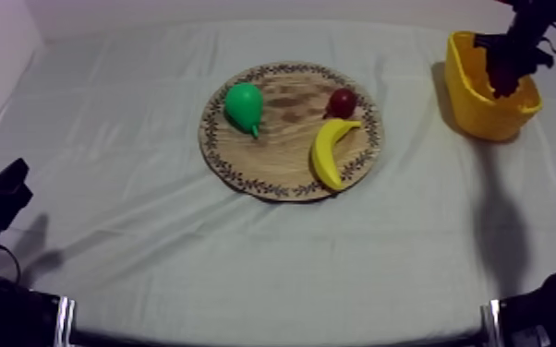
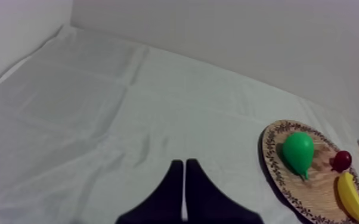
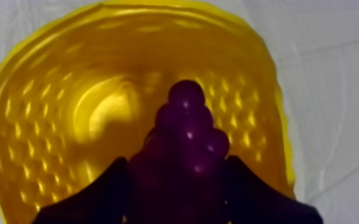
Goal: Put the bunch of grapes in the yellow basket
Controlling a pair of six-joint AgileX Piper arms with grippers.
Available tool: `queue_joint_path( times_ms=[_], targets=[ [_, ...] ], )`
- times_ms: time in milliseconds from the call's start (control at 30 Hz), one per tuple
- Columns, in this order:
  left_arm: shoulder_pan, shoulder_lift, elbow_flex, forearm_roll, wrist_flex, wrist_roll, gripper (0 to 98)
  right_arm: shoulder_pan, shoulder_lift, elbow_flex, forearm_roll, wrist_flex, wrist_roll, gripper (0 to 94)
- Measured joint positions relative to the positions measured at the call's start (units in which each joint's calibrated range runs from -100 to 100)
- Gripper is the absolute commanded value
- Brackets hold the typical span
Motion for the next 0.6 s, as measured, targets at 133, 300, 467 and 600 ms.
queue_joint_path(
  times_ms=[133,300,467,600],
  targets=[
    [0.0,0.0,0.0,0.0,0.0,0.0,0.1,-0.3,0.8,0.5,0.1,-0.5,0.3,19.6],
    [0.0,0.0,0.0,0.0,0.0,0.0,0.1,-0.5,2.0,1.2,0.3,-2.0,0.3,20.6],
    [0.0,0.0,0.0,0.0,0.0,0.0,0.1,-0.7,2.3,2.1,0.6,-3.1,-0.2,42.3],
    [0.0,0.0,0.0,0.0,0.0,0.0,0.1,-0.7,1.8,2.9,1.3,-4.6,-0.7,67.2]
  ],
)
